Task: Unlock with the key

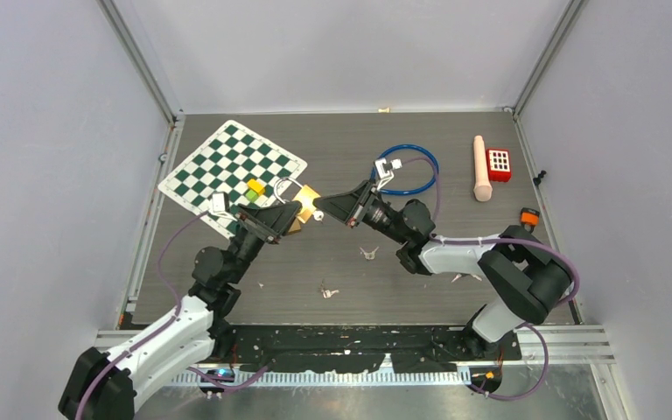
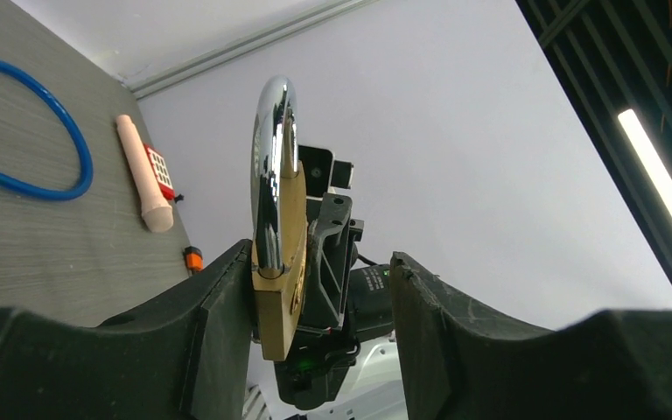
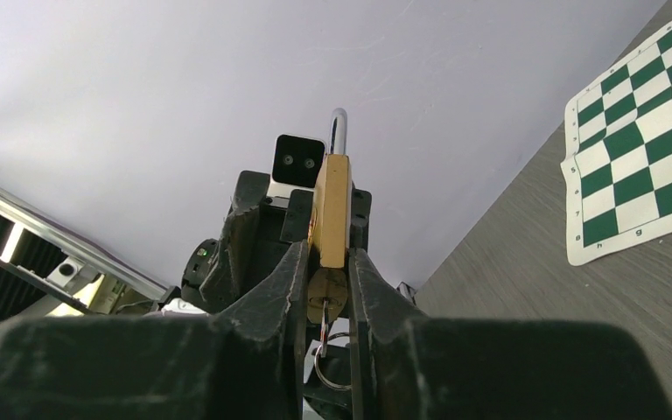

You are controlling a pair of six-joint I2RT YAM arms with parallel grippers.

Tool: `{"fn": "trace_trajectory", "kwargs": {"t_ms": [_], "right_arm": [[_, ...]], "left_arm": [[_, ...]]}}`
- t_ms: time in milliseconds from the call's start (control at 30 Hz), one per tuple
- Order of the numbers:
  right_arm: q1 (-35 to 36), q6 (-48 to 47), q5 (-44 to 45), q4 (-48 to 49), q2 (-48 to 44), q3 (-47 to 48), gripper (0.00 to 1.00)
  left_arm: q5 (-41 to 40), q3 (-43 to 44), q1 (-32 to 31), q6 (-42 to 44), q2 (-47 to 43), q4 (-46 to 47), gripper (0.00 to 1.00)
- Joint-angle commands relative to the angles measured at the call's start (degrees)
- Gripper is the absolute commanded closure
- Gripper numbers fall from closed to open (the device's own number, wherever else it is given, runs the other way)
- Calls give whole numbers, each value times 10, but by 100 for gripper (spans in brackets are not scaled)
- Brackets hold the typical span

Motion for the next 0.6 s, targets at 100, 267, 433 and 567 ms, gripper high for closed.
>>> {"fn": "trace_trajectory", "kwargs": {"t_ms": [100,267,433,567], "right_arm": [[9,27,-8,47,-8,40,95],[13,16,-3,24,-13,40,95],[13,-9,-1,-18,-29,38,92],[8,-85,11,-86,-80,19,65]], "left_arm": [[31,48,-5,-2,21,79,54],[28,53,-7,-3,38,92,71],[24,57,-7,-3,40,95,100],[-6,48,-7,-19,23,65,100]]}}
